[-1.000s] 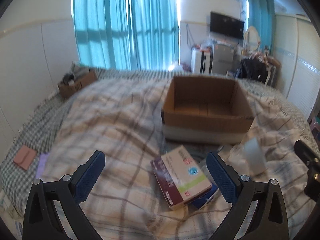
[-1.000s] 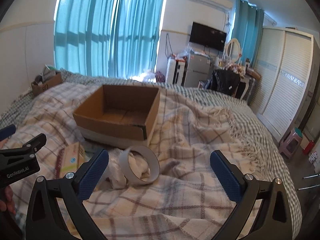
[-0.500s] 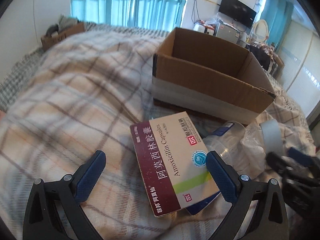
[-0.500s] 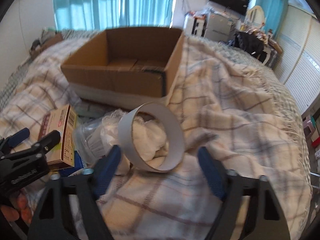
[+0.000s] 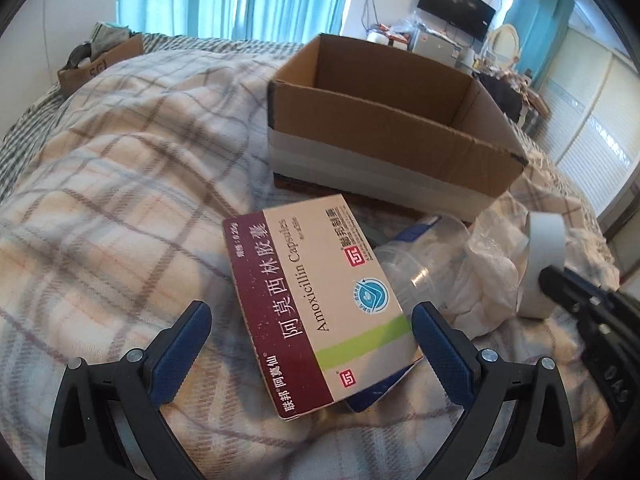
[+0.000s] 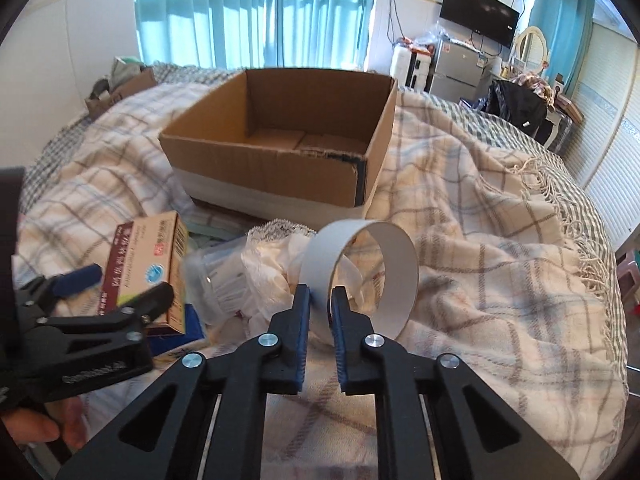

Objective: Organize objects
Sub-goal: 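Grasp the Amoxicillin box with the left tool while the right tool grasps the white tape roll, then carry both items over the cardboard box and open both tools to drop them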

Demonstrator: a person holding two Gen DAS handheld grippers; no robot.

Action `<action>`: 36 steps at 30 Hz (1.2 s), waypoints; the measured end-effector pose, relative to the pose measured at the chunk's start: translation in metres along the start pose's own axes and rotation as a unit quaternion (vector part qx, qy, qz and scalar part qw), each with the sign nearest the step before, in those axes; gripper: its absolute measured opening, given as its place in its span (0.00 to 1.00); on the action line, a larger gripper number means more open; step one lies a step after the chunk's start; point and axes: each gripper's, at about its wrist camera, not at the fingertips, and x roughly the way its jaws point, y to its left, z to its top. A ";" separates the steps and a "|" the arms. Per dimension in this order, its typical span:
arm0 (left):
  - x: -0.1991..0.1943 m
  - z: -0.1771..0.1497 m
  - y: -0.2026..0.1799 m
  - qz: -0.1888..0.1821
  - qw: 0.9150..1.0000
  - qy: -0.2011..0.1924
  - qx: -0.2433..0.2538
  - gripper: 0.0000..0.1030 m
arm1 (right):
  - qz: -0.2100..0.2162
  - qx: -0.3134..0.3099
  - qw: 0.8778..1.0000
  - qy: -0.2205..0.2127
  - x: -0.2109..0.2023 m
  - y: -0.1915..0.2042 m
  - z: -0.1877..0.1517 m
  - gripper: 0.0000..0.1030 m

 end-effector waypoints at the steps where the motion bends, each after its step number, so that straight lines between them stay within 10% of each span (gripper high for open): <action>1: 0.002 -0.002 -0.004 0.004 1.000 0.008 0.008 1.00 | 0.000 0.001 1.000 -0.002 -0.001 0.000 0.000 0.10; 17: -0.062 0.014 0.006 -0.037 0.997 -0.071 -0.002 0.83 | 0.014 -0.009 0.997 -0.081 -0.069 0.002 0.010 0.04; 36: -0.088 0.164 -0.019 -0.081 0.982 -0.161 0.059 0.81 | 0.022 -0.072 0.989 -0.129 -0.086 0.010 0.155 0.04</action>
